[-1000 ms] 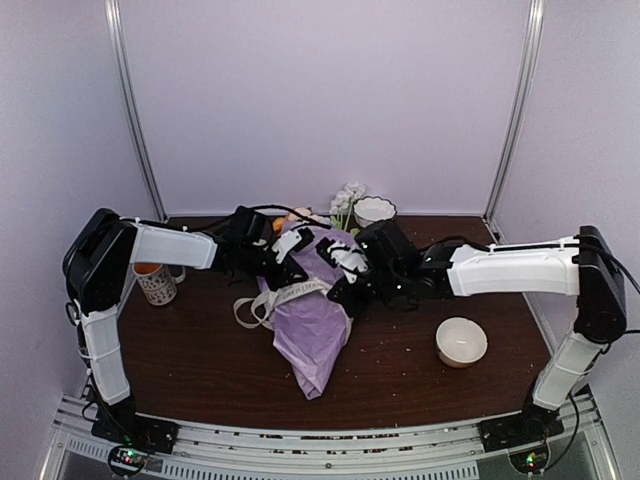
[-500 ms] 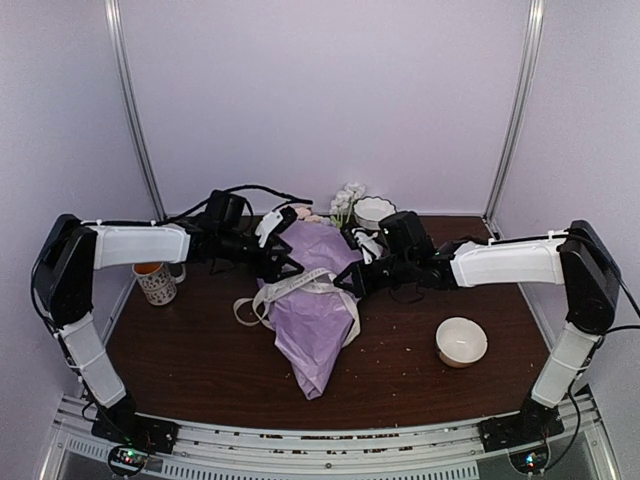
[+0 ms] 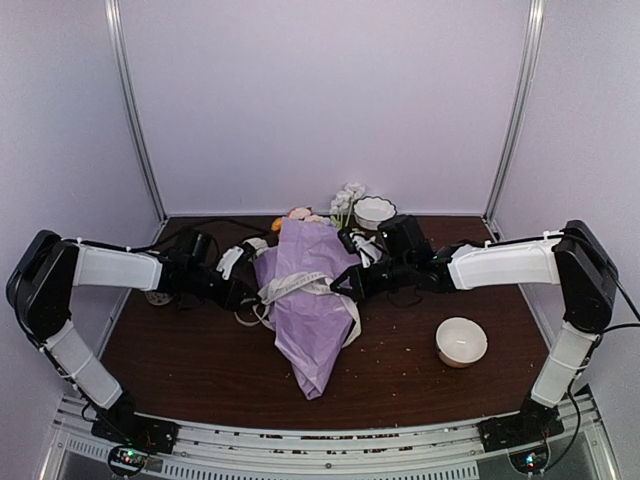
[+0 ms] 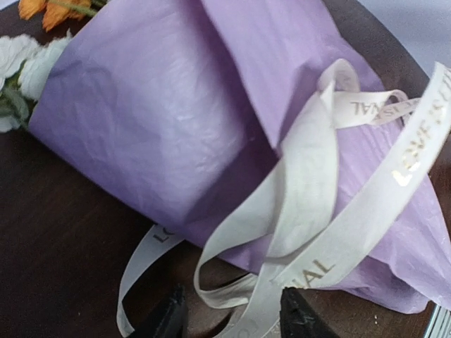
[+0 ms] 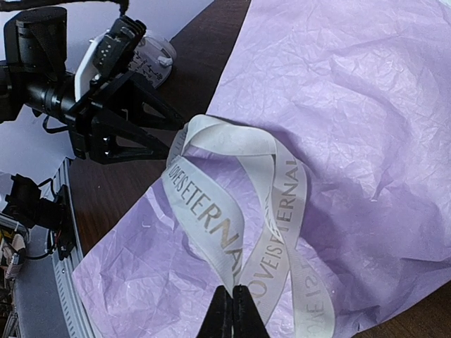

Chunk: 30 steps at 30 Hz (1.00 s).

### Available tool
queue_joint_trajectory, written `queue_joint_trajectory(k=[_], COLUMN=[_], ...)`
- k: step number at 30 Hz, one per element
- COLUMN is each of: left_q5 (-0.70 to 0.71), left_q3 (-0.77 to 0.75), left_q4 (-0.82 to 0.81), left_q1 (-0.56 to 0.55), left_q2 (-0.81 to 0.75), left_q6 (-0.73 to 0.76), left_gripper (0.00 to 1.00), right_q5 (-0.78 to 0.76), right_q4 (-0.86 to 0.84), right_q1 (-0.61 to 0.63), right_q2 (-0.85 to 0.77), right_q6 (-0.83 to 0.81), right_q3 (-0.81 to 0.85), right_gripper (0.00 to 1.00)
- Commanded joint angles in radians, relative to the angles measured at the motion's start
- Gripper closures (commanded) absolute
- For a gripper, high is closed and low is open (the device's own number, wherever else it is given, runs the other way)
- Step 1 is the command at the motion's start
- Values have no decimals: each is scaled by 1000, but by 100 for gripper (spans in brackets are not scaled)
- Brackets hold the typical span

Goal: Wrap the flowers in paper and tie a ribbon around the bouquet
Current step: Cross the ribbon over the folded bouquet.

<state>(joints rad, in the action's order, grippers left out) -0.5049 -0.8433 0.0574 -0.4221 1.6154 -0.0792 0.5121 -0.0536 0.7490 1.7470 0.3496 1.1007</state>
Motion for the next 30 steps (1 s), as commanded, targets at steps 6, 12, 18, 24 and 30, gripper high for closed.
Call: queue_joint_trajectory(k=[6, 12, 18, 24, 30], left_q5=[133, 81, 185, 204, 255], left_q3=[-74, -123, -86, -59, -52], left_q4=[19, 35, 0, -25, 5], left_q1=[1, -1, 2, 30, 49], left_q2=[121, 192, 78, 19, -47], left_q6=[-20, -11, -19, -51, -30], left_gripper=[46, 64, 100, 100, 100], right_q5=[15, 8, 95, 129, 83], right_q4=[-6, 1, -12, -82, -57], right_q1=[-5, -5, -23, -99, -168], right_q2=[0, -11, -91, -184, -253], right_q6=[-3, -1, 51, 156, 125], right_q3=[21, 28, 42, -37, -61], right_gripper=[100, 100, 100, 100, 100])
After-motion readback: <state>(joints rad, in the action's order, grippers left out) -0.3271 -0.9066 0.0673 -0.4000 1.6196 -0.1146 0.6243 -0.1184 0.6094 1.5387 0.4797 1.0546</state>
